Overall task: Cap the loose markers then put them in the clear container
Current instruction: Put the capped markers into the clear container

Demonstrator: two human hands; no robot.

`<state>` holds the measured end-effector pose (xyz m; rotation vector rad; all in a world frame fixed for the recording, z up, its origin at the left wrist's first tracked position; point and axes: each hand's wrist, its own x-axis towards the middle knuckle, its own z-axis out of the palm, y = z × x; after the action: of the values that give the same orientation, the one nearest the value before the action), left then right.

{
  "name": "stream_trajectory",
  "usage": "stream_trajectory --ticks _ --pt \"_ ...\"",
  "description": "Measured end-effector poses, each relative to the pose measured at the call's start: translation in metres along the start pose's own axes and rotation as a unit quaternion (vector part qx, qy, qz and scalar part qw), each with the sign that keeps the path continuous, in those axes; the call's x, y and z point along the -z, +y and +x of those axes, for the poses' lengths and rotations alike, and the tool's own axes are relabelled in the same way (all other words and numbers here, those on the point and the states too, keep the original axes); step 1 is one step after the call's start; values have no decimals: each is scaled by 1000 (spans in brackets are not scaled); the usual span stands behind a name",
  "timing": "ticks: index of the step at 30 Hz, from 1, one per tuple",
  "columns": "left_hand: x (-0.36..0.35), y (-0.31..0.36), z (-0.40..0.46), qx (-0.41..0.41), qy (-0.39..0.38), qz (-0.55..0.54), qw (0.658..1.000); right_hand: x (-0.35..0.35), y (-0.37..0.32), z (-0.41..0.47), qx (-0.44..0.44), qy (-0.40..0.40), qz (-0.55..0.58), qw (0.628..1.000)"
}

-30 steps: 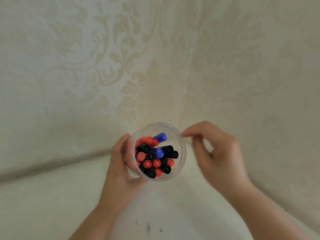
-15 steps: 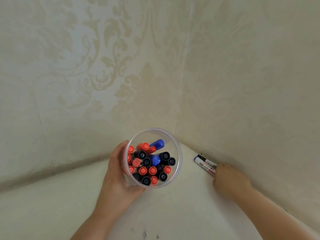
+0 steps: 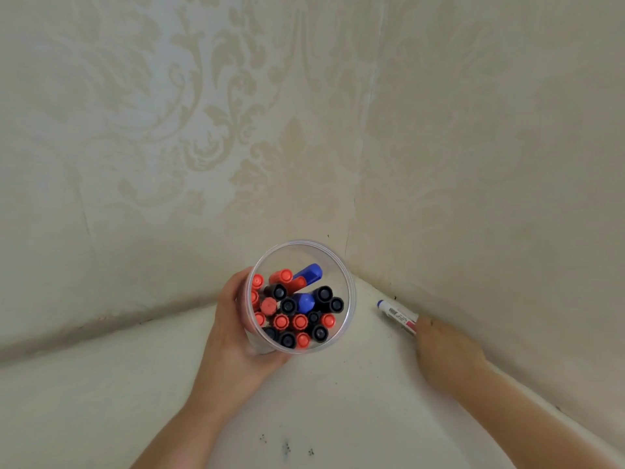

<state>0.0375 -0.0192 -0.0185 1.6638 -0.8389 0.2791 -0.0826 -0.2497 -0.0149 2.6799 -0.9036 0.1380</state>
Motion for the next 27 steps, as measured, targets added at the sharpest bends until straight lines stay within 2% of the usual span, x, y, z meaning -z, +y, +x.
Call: stream_trajectory --ticks 1,2,3,4,5,6,7,8,9,10,11,12,13,15,17,19,21,24,27 --pt "0 1 0 0 -1 -3 1000 2 1 -2 -10 42 67 997" --pt "0 1 0 2 -3 -5 1000 11 1 -6 -22 57 191 980" --pt "0 1 0 5 -5 -4 1000 24 0 -15 -22 59 364 929" --pt "1 0 0 6 -5 -3 1000 40 0 -20 -10 18 539 842" --pt "0 0 0 3 -1 0 1000 59 1 -28 30 -54 685 726" --pt "0 -2 1 1 1 2 1000 71 2 -33 72 -90 767 631" --pt "-1 -2 1 0 1 3 1000 82 4 -40 109 -111 799 581" --pt "-1 -3 1 -2 0 1 1000 92 3 -47 145 -125 805 561" --pt "-2 -3 1 -1 -5 -3 1000 100 1 -54 169 -135 793 569" --pt "-1 -4 1 0 -12 -11 1000 105 -1 -58 187 -136 771 593" --pt "-1 -6 1 -5 -16 -22 1000 110 -3 -62 196 -128 738 633" --pt "-2 -10 2 -12 -15 -31 999 114 -6 -66 201 -110 686 690" --pt "-2 -12 2 -14 -14 -36 999 120 -10 -71 204 -83 607 764" --pt "-2 -16 4 -11 -21 -47 999 123 -13 -74 197 31 413 888" --pt "-4 -19 6 -9 -30 -60 998 131 -22 -77 188 105 270 938" --pt "-5 -20 6 -12 -33 -59 998 139 -35 -75 178 155 172 956" --pt "-6 -21 4 -12 -33 -45 998 145 -48 -72 161 214 112 957" --pt "-8 -18 1 -26 -41 -3 999 155 -69 -68 175 317 109 926" --pt "-9 -14 0 -40 -51 8 998 152 -86 -58 232 337 93 908"
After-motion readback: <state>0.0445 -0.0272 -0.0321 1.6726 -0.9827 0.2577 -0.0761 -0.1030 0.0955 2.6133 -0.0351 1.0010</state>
